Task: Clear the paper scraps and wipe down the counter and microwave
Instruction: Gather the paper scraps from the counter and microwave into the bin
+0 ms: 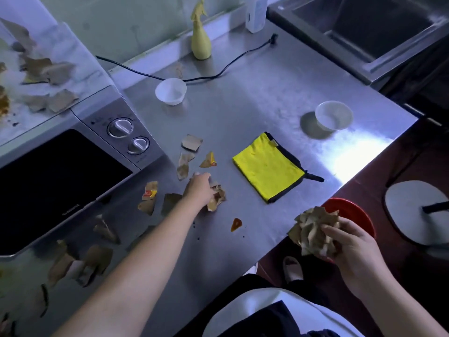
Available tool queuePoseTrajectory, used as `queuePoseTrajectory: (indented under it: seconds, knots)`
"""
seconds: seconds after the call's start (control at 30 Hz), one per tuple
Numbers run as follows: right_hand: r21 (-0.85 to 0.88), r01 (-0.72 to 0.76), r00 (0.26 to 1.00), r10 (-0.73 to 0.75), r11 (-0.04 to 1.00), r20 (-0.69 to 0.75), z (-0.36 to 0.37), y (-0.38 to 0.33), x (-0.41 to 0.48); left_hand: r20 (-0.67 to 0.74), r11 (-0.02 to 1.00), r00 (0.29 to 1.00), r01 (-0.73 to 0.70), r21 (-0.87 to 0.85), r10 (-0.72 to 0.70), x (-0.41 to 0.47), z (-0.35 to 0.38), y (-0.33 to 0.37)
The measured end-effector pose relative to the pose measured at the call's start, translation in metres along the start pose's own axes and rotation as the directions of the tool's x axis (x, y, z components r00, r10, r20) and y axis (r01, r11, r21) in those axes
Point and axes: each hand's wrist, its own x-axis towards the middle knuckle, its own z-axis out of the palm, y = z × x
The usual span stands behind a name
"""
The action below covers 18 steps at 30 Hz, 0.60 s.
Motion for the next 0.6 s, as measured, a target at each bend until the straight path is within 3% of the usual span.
queuePoseTrajectory:
  seconds: [0.13, 0.3, 0.47, 0.6]
  knots:
    - [0.012, -0.024, 0.996, 0.023, 1.0, 0.084, -0.003, -0.017, 0.021, 0.002, 0.999, 0.999, 0.052, 0.003, -0.052, -0.012, 0.001, 0.011]
    - [-0.03, -0.033, 0.95, 0.04, 0.999, 0.311, -0.009, -0.041, 0.043, -0.025, 0.987, 0.987, 0.155, -0.036, -0.156, -0.045, 0.009, 0.031]
    - [-0.112, -0.027, 0.88, 0.077, 0.993, 0.469, -0.024, -0.048, 0.057, -0.16, 0.954, 0.964, 0.169, -0.247, -0.212, -0.08, 0.024, 0.047]
    - [-0.115, -0.051, 0.819, 0.107, 0.992, 0.563, -0.035, -0.047, 0.064, -0.146, 0.848, 0.94, 0.202, -0.49, -0.308, -0.106, 0.03, 0.078]
